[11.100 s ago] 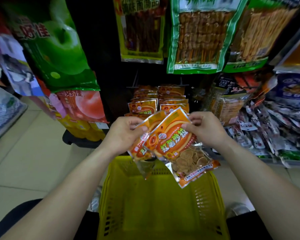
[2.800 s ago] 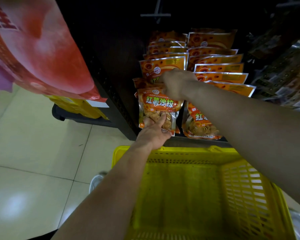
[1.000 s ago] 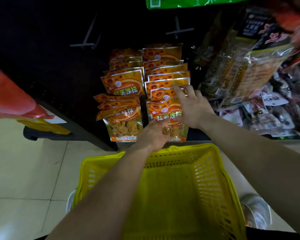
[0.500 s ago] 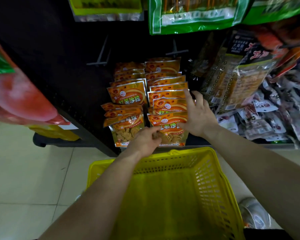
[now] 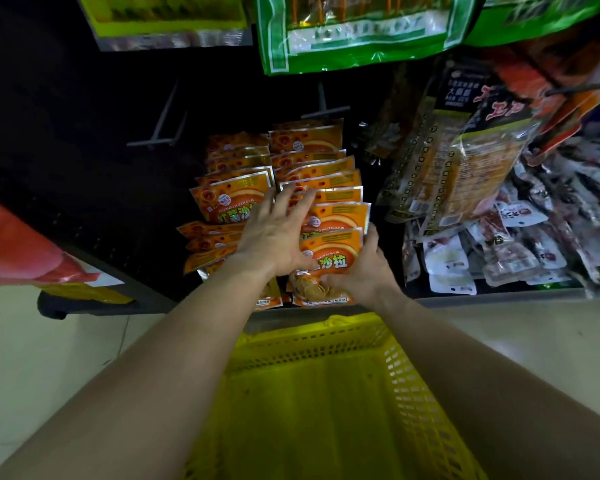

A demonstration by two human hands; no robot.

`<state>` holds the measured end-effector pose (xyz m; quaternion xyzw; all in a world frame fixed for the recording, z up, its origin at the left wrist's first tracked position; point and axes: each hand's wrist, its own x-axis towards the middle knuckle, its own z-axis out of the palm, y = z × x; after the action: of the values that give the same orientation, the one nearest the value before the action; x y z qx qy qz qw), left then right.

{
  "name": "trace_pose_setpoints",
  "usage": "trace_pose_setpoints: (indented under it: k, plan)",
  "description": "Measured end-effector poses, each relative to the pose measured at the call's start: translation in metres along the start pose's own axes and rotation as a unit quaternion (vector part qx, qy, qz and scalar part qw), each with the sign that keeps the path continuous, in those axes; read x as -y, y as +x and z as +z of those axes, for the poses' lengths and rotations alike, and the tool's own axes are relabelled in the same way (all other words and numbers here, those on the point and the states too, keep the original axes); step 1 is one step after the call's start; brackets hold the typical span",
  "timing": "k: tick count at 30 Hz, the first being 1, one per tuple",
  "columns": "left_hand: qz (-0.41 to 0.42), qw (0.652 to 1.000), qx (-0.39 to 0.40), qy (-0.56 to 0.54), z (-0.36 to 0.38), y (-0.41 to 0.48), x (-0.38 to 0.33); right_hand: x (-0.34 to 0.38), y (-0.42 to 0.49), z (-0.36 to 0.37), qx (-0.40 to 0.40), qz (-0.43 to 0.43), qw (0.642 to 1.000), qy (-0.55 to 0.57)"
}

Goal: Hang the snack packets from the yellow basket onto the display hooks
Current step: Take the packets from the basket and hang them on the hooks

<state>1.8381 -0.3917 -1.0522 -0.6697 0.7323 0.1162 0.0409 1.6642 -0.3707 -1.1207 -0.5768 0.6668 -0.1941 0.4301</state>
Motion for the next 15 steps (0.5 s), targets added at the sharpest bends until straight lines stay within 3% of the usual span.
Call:
trace_pose_setpoints:
  k: [9, 15]
  plan:
    - [0.02, 0.999, -0.044, 0.015, 0.012, 0.007, 0.003, -0.001, -0.003, 0.002, -0.006, -0.021, 0.999, 0.026]
    - [0.02, 0.996, -0.053, -0.072, -0.016, 0.014, 0.002, 0.034, 0.006, -0.038, -0.058, -0.106, 0.993, 0.014]
